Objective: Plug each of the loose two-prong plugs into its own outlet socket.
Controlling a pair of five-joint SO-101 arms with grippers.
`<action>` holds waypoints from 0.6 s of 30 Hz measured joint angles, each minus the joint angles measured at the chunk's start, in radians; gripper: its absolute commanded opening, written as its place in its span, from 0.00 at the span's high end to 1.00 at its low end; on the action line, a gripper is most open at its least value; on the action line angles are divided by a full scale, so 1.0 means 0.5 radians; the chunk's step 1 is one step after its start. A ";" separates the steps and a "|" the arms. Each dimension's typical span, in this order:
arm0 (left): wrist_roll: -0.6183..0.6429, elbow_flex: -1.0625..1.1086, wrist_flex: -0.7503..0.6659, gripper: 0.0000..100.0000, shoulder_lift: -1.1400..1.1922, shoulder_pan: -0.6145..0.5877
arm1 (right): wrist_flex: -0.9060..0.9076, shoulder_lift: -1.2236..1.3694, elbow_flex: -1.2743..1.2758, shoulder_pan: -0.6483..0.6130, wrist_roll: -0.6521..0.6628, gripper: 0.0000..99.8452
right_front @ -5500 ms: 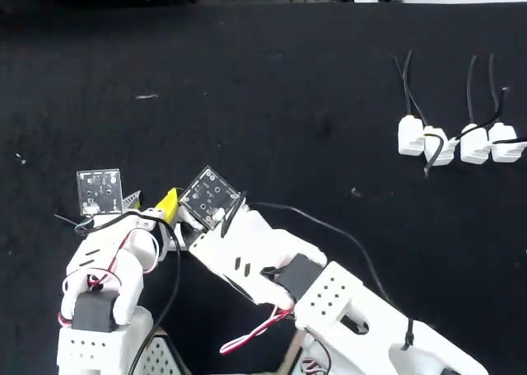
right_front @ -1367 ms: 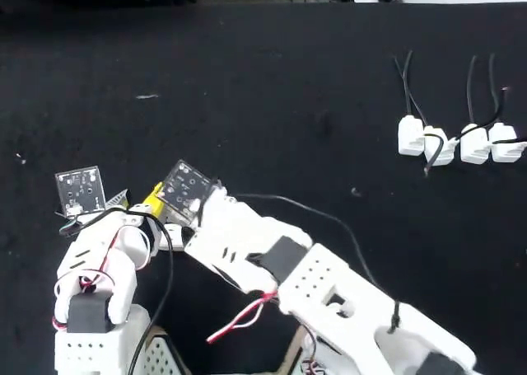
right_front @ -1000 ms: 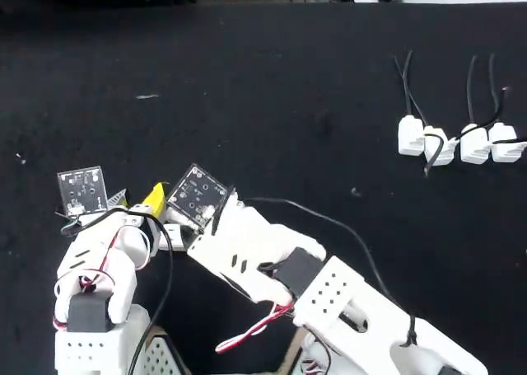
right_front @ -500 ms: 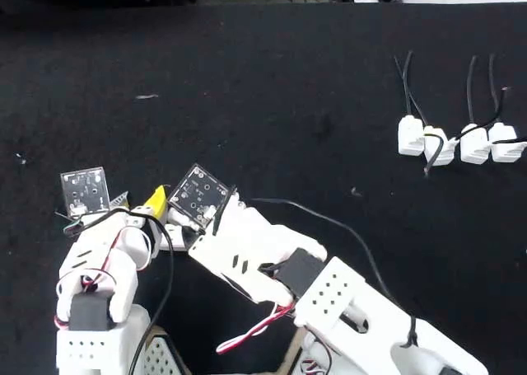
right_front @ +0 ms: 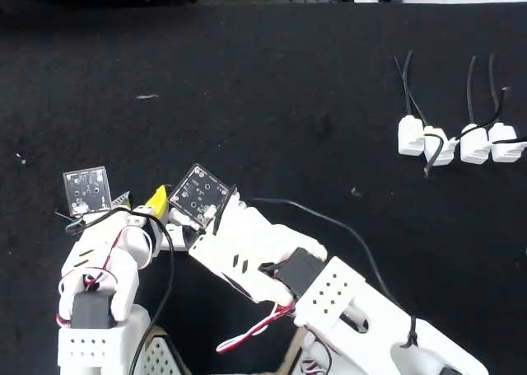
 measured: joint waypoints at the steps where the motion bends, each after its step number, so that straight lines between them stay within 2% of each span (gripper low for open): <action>1: 0.000 0.000 0.000 0.78 0.000 0.000 | 0.000 0.000 0.000 0.000 0.000 0.99; 18: -0.071 0.034 -0.003 0.78 0.000 0.000 | 0.000 0.000 0.000 0.000 0.000 0.99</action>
